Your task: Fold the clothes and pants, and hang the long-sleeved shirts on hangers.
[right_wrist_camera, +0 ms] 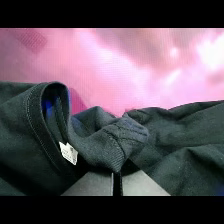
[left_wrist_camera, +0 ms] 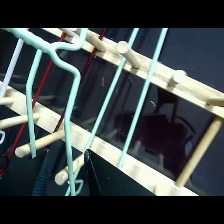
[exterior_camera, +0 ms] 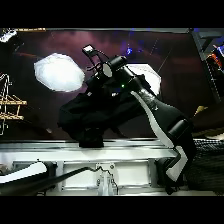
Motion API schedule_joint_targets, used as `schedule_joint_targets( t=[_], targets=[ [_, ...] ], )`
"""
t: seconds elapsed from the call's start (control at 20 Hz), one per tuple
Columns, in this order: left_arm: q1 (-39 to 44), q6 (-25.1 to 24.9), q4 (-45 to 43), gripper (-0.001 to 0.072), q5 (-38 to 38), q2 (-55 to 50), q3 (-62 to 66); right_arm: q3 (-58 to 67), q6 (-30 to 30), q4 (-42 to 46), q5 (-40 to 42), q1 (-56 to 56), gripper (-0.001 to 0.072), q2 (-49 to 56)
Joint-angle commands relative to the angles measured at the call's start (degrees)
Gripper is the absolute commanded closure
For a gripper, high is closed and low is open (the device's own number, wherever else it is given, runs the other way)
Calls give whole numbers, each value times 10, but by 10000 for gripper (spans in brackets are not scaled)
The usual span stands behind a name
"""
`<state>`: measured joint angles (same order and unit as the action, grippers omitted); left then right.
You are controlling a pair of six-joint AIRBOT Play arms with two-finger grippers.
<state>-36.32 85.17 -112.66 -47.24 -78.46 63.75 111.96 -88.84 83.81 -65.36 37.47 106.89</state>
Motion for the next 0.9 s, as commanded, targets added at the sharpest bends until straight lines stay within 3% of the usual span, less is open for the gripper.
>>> schedule_joint_targets(
  t=[0.0,0.3,0.4,0.5,0.55,0.85],
  targets=[
    [-5,-8,-2,482,24,-18,2,0,0,-2,0,1,690,0],
    [-6,-8,-3,491,52,-50,2,0,0,-16,1,1,690,0],
    [-6,-8,-3,589,58,-57,2,0,0,-16,1,1,690,0],
    [-5,-8,-3,619,61,-56,5,0,-1,-18,0,1,690,0],
    [-5,-8,-3,683,61,-55,9,0,-1,-27,0,1,690,0],
    [11,-7,3,695,42,-10,24,0,-1,-52,5,1,690,1]
  ],
)
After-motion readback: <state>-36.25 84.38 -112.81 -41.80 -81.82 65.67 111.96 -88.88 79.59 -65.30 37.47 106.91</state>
